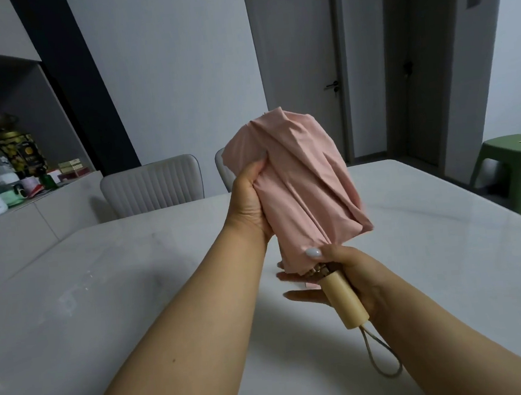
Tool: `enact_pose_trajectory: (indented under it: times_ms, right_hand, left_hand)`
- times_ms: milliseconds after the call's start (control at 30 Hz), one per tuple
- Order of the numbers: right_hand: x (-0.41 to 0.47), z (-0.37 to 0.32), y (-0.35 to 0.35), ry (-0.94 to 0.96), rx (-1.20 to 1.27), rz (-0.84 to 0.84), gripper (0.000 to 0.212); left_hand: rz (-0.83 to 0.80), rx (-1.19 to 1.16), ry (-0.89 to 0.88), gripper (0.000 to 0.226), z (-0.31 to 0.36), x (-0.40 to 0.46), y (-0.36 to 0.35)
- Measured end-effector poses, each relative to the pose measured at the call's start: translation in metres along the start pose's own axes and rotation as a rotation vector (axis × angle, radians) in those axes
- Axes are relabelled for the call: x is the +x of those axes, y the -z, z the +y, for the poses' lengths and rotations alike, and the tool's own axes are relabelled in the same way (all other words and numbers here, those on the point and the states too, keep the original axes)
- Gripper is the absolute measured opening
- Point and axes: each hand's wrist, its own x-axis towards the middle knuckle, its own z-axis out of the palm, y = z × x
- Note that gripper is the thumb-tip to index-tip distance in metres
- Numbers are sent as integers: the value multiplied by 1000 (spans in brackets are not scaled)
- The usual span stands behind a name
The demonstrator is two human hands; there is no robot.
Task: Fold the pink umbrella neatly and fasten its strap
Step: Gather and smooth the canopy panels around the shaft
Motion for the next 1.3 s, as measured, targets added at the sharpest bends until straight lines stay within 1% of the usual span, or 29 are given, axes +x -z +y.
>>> enact_pose_trajectory:
  times_ms: [67,100,167,233,367,500,567,633,667,700,733,767,833,867,933,967,1033,1133,1200,1300]
  right_hand:
    - [-2,-1,-2,-18,81,-101,84]
    - [-2,-1,-3,-15,117,-152,84]
    - [-5,-1,-1,-7,134,-190,72]
    - [-9,-4,-2,-21,90,-168,60]
    - [-10,-5,-5,-23,55,-156,42]
    - [-6,0,-4,25,32,-82,39]
    - [-6,-2,-5,43,32,-36,32]
    - [-6,-5,-4,51,15,26,16]
    - [-6,-5,-3,56,-1,53,10]
    - [-6,-6,-2,61,-15,70,10]
    - [-5,-6,-2,68,-28,82,13]
    - [-5,-5,-1,75,-39,91,15]
    - [-3,-3,-2,88,-62,106,15]
    - [-3,-2,-2,92,-78,111,15]
    - [-3,-1,-2,99,-116,119,15]
    - [-2,0,-2,100,-130,119,15]
    - [-2,0,-1,101,-144,119,15]
    - [-2,0,1,101,-142,124,12]
    - [-1,-1,1,103,-138,125,7]
    - [-1,0,1,101,-115,135,5]
  left_hand:
    - [-13,1,1,51,-2,-1,-1]
    - [-49,-6,10,44,-2,-2,-2]
    - [-132,-22,41,38,-5,-3,-2]
    - [-177,-37,57,40,-6,-5,-1]
    - [-174,-28,44,47,-10,-4,7]
    - [-171,14,79,61,-7,-1,17]
    - [-126,134,87,60,-3,0,18]
    - [19,319,52,62,7,3,14]
    - [106,405,5,69,13,7,13]
    - [174,498,-57,80,18,13,14]
    - [211,585,-135,85,24,21,16]
    - [217,671,-223,79,31,26,17]
    - [151,800,-354,48,50,20,5]
    - [132,857,-392,40,58,18,0]
    - [115,980,-439,35,72,18,-10]
    - [103,1039,-447,38,77,21,-13]
    - [82,1144,-407,47,85,22,-17]
    - [110,1261,-329,49,92,21,-23]
    - [91,1268,-305,50,94,23,-25]
    - [28,1180,-244,57,95,23,-27]
